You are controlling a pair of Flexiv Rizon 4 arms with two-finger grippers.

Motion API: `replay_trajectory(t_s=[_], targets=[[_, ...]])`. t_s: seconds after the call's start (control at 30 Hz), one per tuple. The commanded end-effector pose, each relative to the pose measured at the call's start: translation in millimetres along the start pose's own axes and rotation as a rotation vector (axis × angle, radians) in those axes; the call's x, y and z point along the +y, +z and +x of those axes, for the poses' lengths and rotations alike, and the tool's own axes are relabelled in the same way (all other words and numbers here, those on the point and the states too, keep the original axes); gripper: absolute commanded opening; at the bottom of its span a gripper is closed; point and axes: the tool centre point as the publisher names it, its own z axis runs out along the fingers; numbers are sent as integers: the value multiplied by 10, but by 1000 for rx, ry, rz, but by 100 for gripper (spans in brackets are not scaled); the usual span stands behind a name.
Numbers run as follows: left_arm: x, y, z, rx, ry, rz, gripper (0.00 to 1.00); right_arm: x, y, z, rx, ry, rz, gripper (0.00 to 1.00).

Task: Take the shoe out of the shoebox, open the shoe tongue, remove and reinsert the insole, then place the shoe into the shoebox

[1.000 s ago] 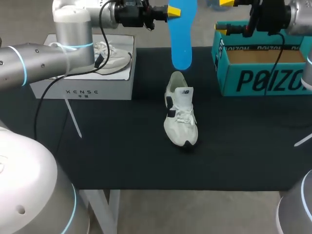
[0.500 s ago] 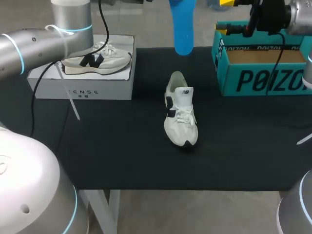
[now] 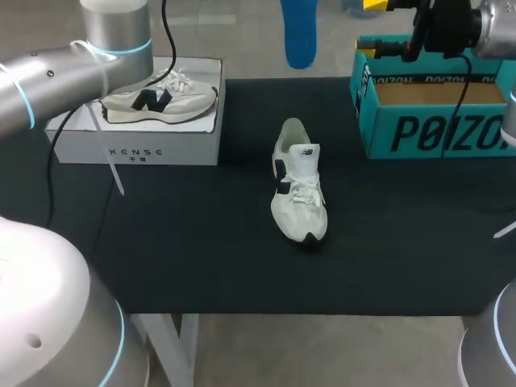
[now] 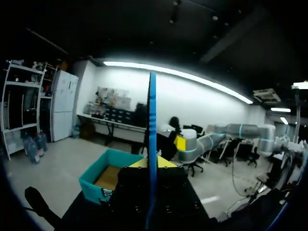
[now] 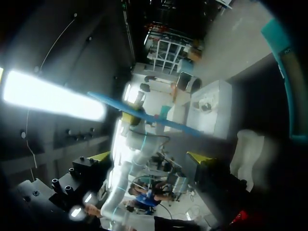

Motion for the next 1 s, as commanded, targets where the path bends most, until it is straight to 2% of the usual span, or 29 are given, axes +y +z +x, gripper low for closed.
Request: replay_trajectory(t_s=[0.03,0.07,0.17,0.63,0.7,0.77,0.8,0.83,0.93,1.0], targets=[[122,35,64,-139,581,225,0,4,13,-4,-2,1,-1,100],[129,44,69,-103,574,261,0,4,13,-4,-2,1,-1,100],[106,50,129,38,551,272,0,4,13,-4,-2,1,-1,100],[106,50,129,38,551,272,0,4,13,-4,-2,1,-1,100],[101,61,39,86,738,247,0,4,13,-4,-2,1,-1,100],[72,60,9,89,825,235,0,4,13,-4,-2,1,-1,100],[59,45,-17,115,882,199,0,4,13,-4,-2,1,-1,100],[42,40,-22,96,901,212,0,4,13,-4,-2,1,-1,100],[-8,20,-82,156,1115,148,0,4,13,-4,-2,1,-1,100],[-17,14,-111,161,1183,147,0,4,13,-4,-2,1,-1,100]])
